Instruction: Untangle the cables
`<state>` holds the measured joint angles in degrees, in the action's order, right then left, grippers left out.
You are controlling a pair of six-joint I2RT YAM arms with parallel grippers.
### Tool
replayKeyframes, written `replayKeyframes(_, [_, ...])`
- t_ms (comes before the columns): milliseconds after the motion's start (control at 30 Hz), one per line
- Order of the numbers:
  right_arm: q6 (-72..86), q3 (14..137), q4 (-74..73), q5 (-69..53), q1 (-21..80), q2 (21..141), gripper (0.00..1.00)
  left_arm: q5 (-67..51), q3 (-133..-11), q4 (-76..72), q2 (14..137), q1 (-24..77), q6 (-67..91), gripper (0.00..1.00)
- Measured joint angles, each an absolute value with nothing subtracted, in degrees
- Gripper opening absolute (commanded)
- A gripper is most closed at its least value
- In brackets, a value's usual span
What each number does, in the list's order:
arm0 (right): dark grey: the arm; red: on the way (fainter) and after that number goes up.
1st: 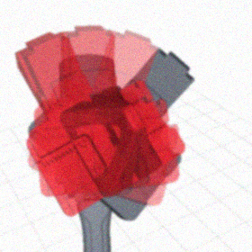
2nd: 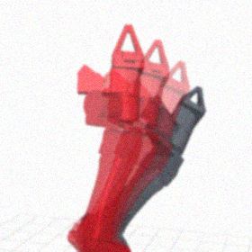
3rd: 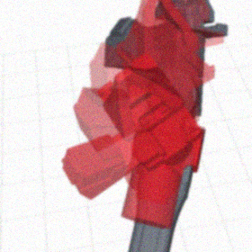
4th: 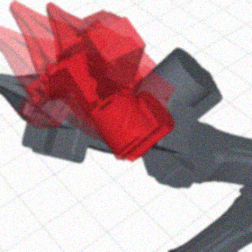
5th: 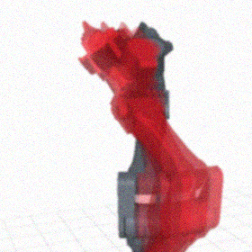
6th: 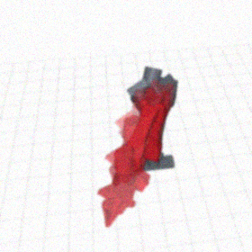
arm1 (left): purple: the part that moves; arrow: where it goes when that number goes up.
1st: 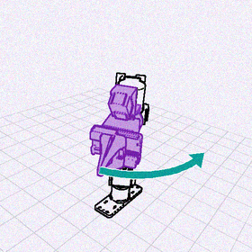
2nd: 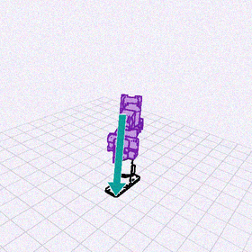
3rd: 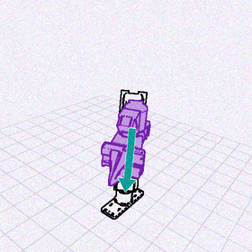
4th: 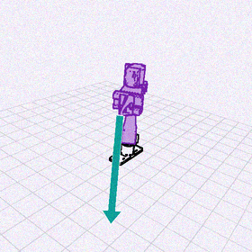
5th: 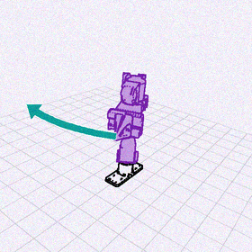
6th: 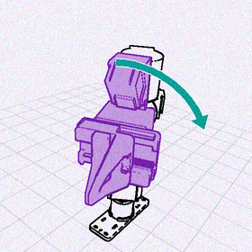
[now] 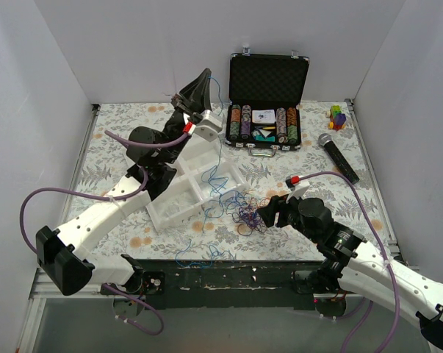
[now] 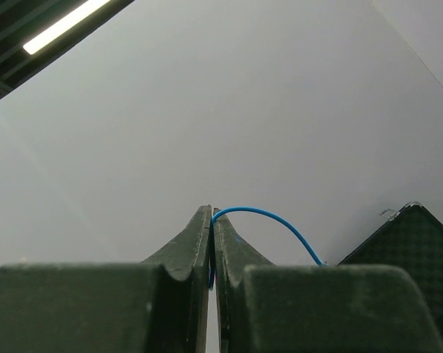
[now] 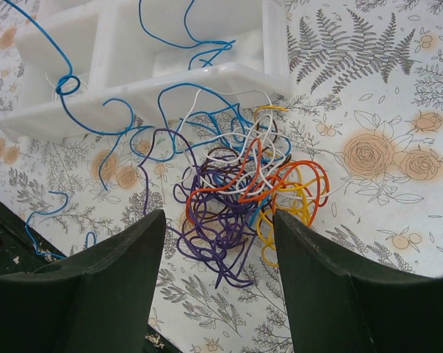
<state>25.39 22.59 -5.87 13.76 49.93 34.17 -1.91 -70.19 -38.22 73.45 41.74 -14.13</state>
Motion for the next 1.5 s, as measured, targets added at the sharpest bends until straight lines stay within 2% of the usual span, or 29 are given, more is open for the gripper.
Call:
replayKeyframes(500, [25.4,22.6,-5.9,13.8,49.9,35.4,0.69,-1.9,-72.3,-39.0,74.5,41.7,-14.0,0.00])
replayKeyframes(933, [25.6,22.6,-5.9,13.8,49.9,34.7,0.69,-0.4,-67.0,-37.8,74.6,41.7,-14.8,0.00])
replayKeyframes(1267, [25.8,22.6,-5.8,13.8,49.9,34.7,0.69,-2.0,-72.9,-39.2,75.3,41.6,-15.2,0.00])
replayKeyframes(1500, [26.0,21.8,-5.8,13.8,49.9,34.7,0.69,-2.0,-71.8,-40.1,75.0,41.6,-15.2,0.00])
